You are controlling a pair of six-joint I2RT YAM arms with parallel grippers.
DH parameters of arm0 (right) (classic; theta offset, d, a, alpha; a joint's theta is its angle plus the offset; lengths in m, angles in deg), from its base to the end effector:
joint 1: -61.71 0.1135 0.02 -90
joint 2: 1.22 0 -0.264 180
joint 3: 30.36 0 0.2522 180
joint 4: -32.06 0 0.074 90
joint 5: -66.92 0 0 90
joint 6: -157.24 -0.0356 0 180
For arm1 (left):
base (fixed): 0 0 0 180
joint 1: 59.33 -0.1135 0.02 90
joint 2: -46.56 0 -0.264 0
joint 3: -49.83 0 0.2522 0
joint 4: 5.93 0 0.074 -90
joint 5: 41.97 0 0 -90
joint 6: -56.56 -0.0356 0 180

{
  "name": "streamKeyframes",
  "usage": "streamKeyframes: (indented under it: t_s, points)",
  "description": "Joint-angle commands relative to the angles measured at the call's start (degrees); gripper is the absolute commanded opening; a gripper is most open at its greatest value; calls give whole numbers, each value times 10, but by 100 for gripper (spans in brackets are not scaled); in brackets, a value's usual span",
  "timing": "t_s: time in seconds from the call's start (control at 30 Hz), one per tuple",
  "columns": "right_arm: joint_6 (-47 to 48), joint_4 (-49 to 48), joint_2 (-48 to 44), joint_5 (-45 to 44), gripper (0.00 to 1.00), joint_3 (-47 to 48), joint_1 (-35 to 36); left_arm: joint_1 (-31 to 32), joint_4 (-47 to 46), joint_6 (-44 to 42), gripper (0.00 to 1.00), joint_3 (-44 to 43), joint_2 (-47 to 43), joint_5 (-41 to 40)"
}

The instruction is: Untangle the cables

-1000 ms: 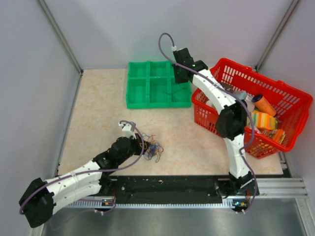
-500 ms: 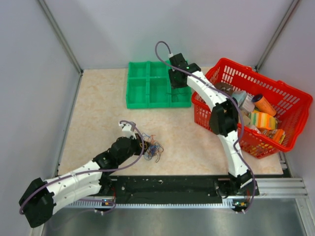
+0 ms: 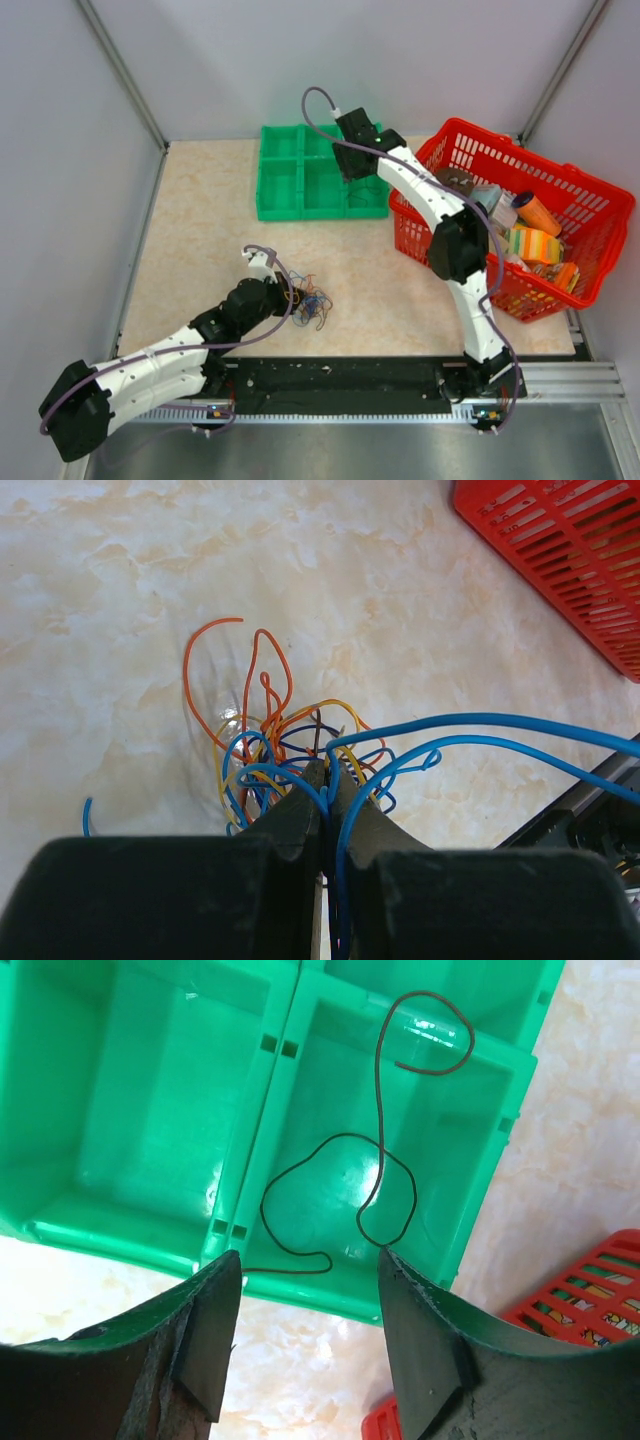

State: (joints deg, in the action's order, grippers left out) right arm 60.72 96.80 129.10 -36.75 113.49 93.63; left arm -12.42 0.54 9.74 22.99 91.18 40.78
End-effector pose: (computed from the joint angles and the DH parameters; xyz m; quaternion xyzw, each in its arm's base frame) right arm 0.4323 0.2594 0.2891 -0.1673 0.9223 0.0025 0.3483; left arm 0.1207 -0.1225 0.1770 -0.0070 0.8388 -0.3458 0.4203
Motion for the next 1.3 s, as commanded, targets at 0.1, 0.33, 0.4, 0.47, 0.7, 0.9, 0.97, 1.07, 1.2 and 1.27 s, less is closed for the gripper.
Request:
streamKeyframes:
  t_s: [0.1, 0.33, 0.4, 0.47, 0.7, 0.9, 0.97, 1.07, 1.2, 1.27]
  points:
    - [-7, -78, 2, -57, 53, 26, -6, -2, -22, 1, 0, -12, -8, 4]
    - [45, -93, 57, -97, 49, 69, -8, -3, -7, -6, 0, -3, -32, -11]
    - [62, -98, 62, -89, 49, 63, -9, -3, -8, -8, 0, -2, -35, -15]
    - [113, -102, 65, -93, 49, 61, -8, -4, -10, -9, 0, -3, -33, -15]
    - [203, -110, 81, -134, 35, 59, 3, -4, -26, -6, 0, -6, -9, -5]
    - [234, -109, 97, -150, 35, 52, 19, -4, -31, -2, 0, -7, -4, 0]
    - [226, -110, 97, -152, 37, 51, 20, -4, -28, -2, 0, -8, -6, 0]
    - [210, -110, 93, -141, 42, 52, 20, -5, -20, -3, 0, -8, -10, -3]
    - [205, -110, 93, -126, 35, 52, 20, -6, -19, -3, 0, -8, -15, -5]
    - [208, -110, 99, -130, 32, 52, 20, -6, -19, -2, 0, -9, -16, -5]
